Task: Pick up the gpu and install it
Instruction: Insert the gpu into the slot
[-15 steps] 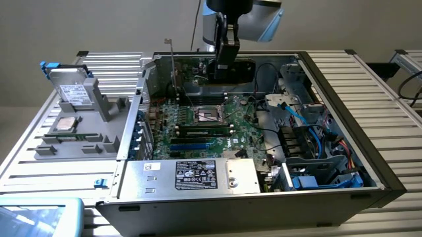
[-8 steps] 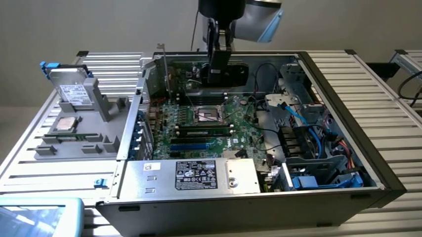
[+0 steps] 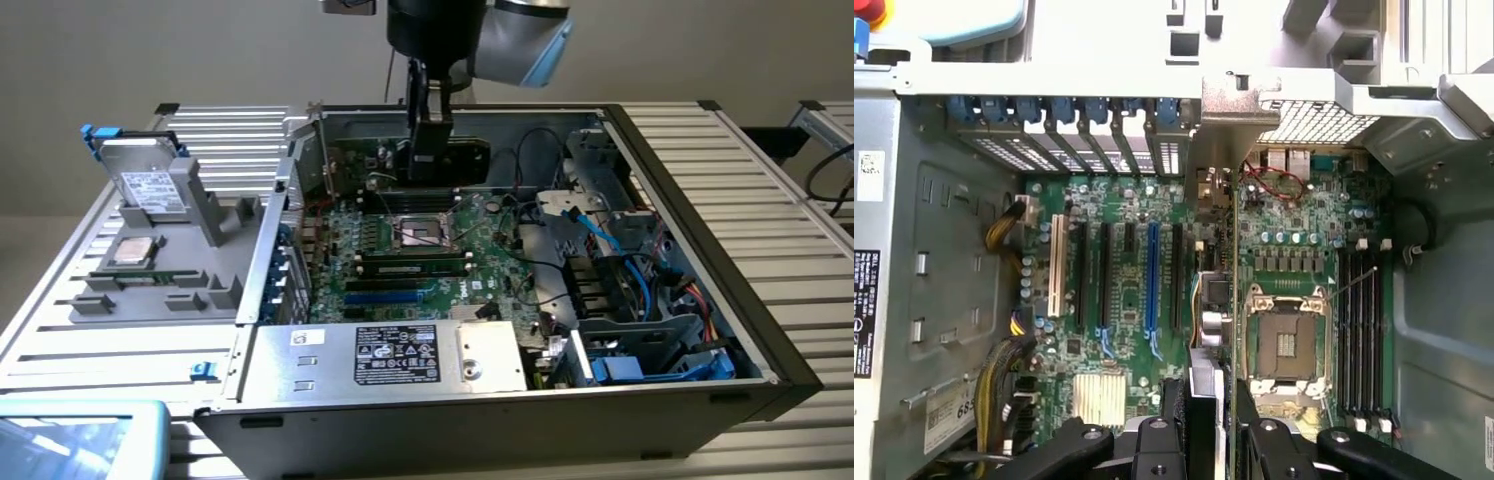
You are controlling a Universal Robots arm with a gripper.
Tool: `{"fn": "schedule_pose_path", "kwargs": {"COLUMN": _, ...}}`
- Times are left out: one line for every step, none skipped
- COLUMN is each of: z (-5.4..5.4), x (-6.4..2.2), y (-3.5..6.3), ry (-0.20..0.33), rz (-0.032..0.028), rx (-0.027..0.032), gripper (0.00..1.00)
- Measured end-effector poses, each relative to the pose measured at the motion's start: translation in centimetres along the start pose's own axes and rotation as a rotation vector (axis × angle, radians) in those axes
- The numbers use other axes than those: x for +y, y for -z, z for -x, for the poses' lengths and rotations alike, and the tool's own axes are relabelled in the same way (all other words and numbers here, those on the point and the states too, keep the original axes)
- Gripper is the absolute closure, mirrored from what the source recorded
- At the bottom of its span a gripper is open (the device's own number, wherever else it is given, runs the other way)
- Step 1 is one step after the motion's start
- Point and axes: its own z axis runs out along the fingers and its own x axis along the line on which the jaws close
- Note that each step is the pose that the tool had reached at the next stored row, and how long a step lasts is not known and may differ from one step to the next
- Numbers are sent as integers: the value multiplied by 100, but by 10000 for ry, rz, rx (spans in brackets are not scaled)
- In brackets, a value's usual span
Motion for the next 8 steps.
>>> {"fn": "schedule_pose_path", "kwargs": {"z": -1, "x": 4, "y": -18, "ry": 0, "rz": 0, "rx": 0, "gripper": 71}}
{"fn": "schedule_pose_path", "kwargs": {"z": -2, "x": 5, "y": -35, "ry": 1, "rz": 0, "rx": 1, "gripper": 71}}
{"fn": "schedule_pose_path", "kwargs": {"z": -3, "x": 5, "y": -48, "ry": 2, "rz": 1, "rx": 1, "gripper": 71}}
{"fn": "schedule_pose_path", "kwargs": {"z": -3, "x": 6, "y": -61, "ry": 1, "rz": 0, "rx": 0, "gripper": 71}}
{"fn": "schedule_pose_path", "kwargs": {"z": -2, "x": 5, "y": -69, "ry": 0, "rz": 0, "rx": 1, "gripper": 71}}
{"fn": "schedule_pose_path", "kwargs": {"z": -2, "x": 5, "y": -71, "ry": 0, "rz": 1, "rx": 3, "gripper": 71}}
{"fn": "schedule_pose_path", "kwargs": {"z": -2, "x": 6, "y": -71, "ry": 0, "rz": 0, "rx": 3, "gripper": 71}}
{"fn": "schedule_pose_path", "kwargs": {"z": -2, "x": 5, "y": -71, "ry": 1, "rz": 0, "rx": 3, "gripper": 71}}
